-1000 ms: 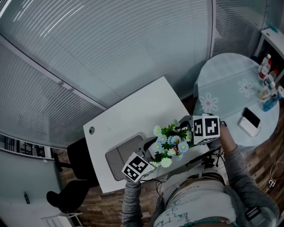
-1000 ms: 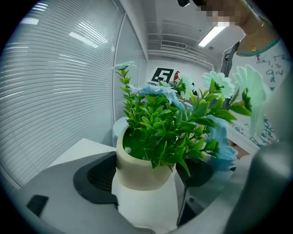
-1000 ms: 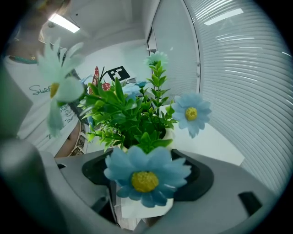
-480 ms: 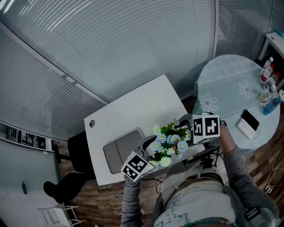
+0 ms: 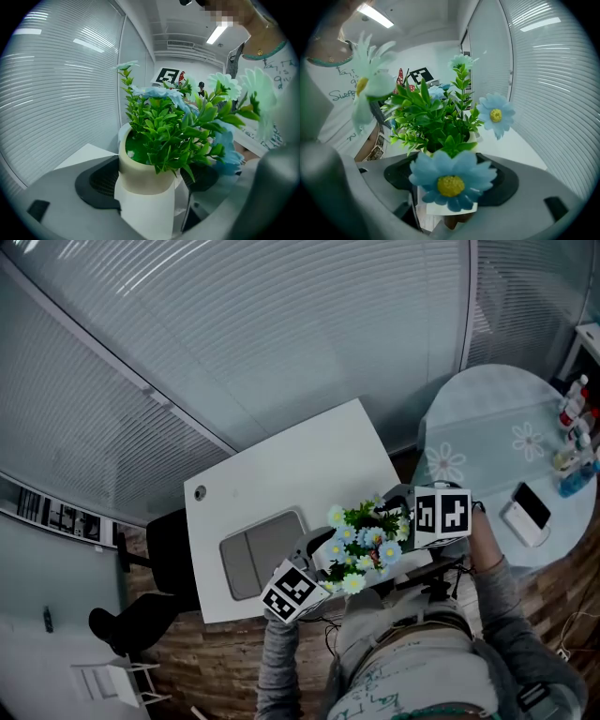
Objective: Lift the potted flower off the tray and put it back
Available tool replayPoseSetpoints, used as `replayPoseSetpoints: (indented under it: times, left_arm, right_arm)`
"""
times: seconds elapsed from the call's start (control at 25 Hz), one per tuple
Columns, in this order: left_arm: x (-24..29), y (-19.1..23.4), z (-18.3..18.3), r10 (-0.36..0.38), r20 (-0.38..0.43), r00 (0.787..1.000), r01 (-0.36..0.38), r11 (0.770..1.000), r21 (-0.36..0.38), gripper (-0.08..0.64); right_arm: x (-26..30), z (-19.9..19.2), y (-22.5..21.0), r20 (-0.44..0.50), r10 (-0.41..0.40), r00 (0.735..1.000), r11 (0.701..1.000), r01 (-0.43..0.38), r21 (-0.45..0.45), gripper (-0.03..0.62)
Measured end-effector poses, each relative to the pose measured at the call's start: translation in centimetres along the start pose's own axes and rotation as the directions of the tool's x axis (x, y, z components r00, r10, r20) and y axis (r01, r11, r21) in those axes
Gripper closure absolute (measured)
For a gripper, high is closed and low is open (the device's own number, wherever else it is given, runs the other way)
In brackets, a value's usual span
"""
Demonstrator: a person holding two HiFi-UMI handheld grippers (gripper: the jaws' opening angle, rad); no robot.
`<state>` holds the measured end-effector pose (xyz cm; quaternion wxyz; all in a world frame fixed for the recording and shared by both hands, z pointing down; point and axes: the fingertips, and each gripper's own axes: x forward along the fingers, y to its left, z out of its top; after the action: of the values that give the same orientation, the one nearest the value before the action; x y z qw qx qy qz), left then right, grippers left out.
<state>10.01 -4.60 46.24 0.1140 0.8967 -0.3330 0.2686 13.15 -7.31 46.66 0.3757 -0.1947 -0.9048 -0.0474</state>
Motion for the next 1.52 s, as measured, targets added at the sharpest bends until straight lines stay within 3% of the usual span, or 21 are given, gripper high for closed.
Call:
replayPoseSetpoints:
  times: [0.4,0.72,0.92,1.52]
  left_arm:
    - [-1.1,2.0,-1.5,-0.022,0.011,1.0,0.022,1.0,0.004,0.15]
    - [-6.1,5.4,-4.3,-0.035,0.027,0.999,0.035,0.999,-0.007,0.15]
    - [-9.1,7.3,-5.6,-0.019,0.024,1.0,0.018,1.0,0.025,0.15]
    - [-9.3,8.2,-8.1,-0.055,0.01,0.998,0.055,0.998,0.018,0.15]
  right_arm:
    - [1.9,1.3,-1.3,-0.029,-0.016,0.999,1.0,0.017,0.011,0.241]
    - [6.3,6.2,-2.8,-0.039,-0.023,0.999,1.0,0.024,0.013,0.241]
    - [8.6,8.9,-3.3,-0.037,-0.027,0.999,1.0,0.027,0.008,0.241]
    - [11.0,8.9,-3.8,-0.027,-0.04,0.999,0.998,0.041,0.037,0.241]
